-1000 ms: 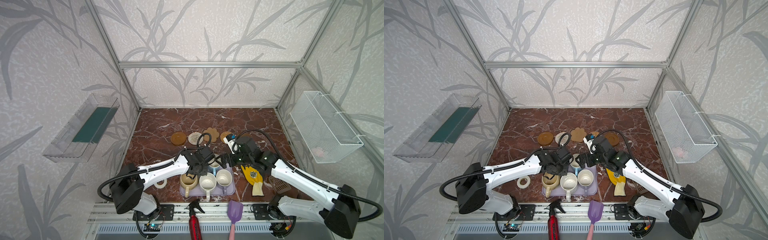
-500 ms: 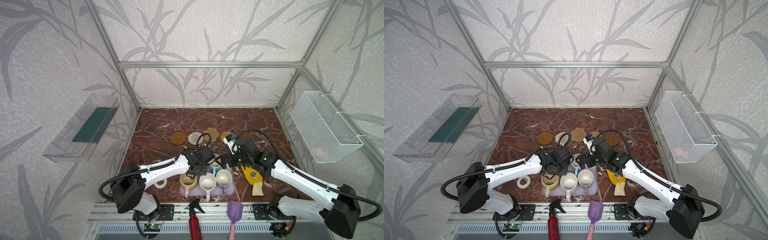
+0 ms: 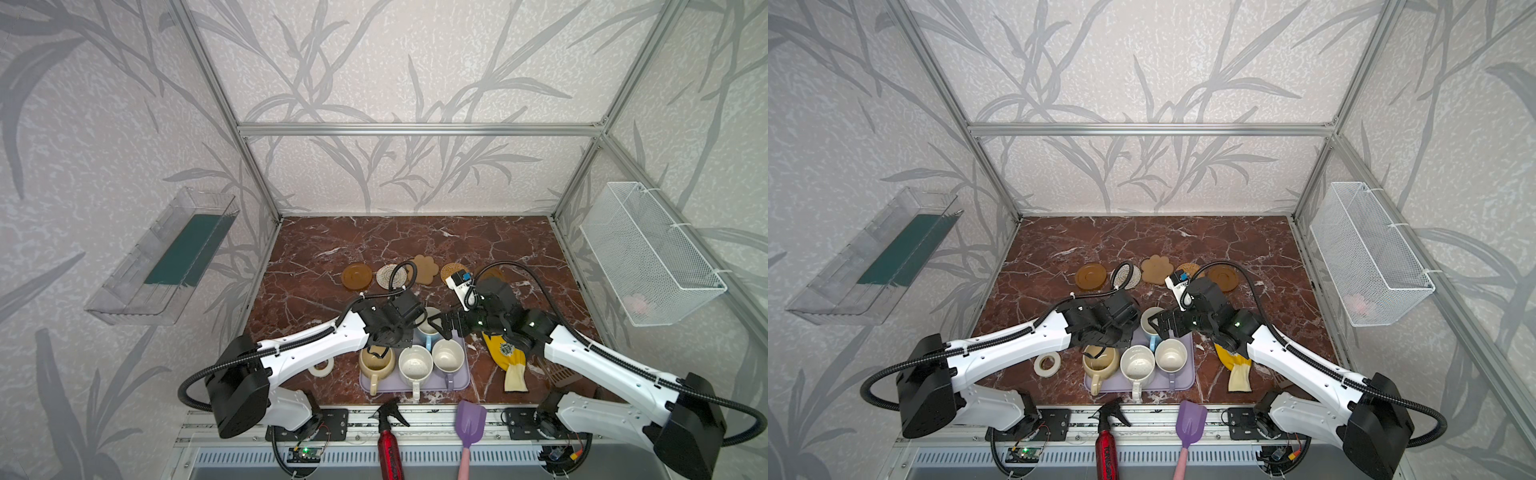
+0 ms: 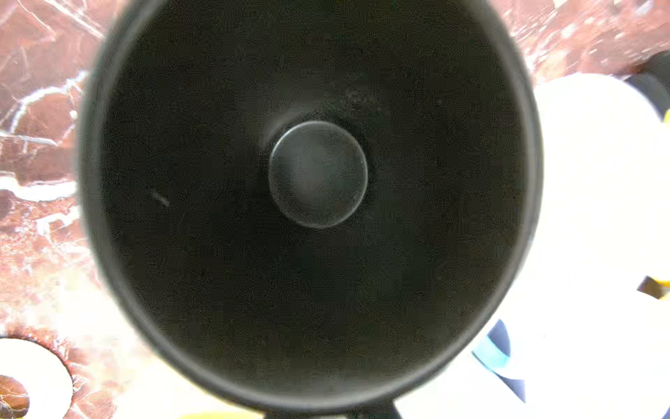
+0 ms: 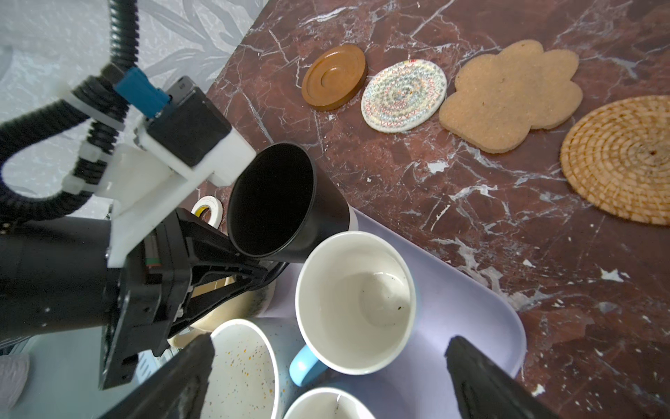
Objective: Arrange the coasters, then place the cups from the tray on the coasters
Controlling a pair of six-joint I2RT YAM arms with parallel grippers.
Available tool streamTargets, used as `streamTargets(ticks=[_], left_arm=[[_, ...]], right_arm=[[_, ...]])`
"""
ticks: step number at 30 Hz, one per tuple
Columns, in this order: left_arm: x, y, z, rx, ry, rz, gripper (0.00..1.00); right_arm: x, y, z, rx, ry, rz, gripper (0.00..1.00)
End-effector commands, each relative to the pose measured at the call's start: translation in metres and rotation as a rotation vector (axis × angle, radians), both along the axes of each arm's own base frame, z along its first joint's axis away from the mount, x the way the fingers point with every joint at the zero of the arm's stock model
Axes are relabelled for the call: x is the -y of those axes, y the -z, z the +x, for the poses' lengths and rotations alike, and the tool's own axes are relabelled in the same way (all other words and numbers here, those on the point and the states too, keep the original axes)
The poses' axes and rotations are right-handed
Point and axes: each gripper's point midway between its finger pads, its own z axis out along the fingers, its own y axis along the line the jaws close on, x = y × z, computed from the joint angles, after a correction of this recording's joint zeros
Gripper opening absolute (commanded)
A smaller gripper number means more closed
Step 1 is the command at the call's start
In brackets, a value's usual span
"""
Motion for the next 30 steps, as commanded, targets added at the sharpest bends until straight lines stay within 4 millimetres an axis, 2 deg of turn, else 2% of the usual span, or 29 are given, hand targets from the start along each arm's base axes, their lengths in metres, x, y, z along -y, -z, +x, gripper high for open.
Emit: streamTargets(ticks=[1,10,16,23,27,30], left_arm=[[0.002,-0.026,0.013,0.079,-0.038,-0.033,0.0],[0.0,-0.05,0.017,0.124,-0.048,-0.059,0.0],[-0.01,-0.069,0.023,0.184,-0.076,-0.058,0.0],[-0.018,-0.094,0.04,0.238,-0.102,-0.058,0.0],[-0.01,-0.106,0.048,0.28,-0.103,-0.105,0.0],[-0.013,-0.111,0.054,0.296,-0.106,-0.082,0.0]], right_arm=[[-0.004,-0.012,-0.002,0.041,-0.025,0.033,0.99],[-0.013,-0.029,-0.006,0.082,-0.076,0.101,0.99],[-0.019,-0.038,-0.008,0.093,-0.093,0.148,0.99],[-0.025,-0.056,-0.006,0.136,-0.111,0.199,0.99],[-0.026,-0.064,-0.004,0.145,-0.11,0.208,0.99],[-0.028,-0.069,-0.002,0.144,-0.102,0.217,0.99]])
